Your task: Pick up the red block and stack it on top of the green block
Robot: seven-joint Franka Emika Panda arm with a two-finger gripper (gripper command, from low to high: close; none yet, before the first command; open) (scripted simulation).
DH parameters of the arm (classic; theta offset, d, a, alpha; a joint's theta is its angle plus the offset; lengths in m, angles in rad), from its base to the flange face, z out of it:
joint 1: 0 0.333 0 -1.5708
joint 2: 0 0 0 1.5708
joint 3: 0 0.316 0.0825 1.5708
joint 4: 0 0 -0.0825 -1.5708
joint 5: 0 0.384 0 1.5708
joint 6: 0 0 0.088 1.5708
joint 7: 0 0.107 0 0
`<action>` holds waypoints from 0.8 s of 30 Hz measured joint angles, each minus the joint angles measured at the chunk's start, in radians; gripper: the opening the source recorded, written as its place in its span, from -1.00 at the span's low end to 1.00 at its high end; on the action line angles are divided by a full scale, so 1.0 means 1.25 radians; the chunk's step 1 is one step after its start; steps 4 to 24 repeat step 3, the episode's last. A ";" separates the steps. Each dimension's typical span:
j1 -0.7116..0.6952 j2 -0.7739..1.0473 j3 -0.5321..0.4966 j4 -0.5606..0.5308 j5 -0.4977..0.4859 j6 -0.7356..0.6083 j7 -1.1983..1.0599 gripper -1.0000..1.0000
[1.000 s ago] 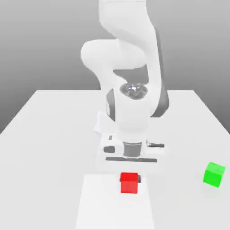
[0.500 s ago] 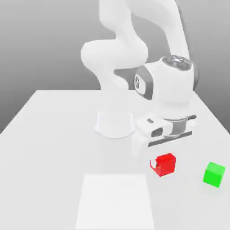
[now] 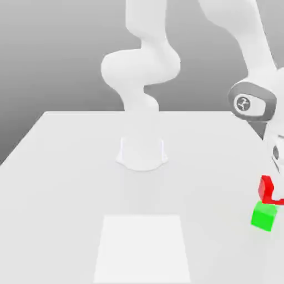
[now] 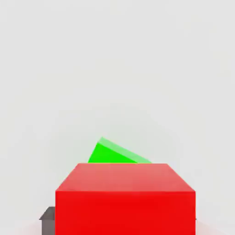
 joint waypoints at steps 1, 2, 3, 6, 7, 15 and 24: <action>0.000 0.000 0.000 0.000 0.000 0.000 0.000 1.00; 0.000 0.000 0.000 0.000 0.000 0.000 0.000 1.00; 0.000 0.000 0.000 0.000 0.000 0.000 0.000 1.00; 0.000 0.000 0.000 0.000 0.000 0.000 0.000 1.00; 0.000 0.000 0.000 0.000 0.000 0.000 0.000 1.00; 0.000 0.000 0.000 0.000 0.000 0.000 0.000 1.00; 0.000 0.000 0.000 0.000 0.000 0.000 0.000 1.00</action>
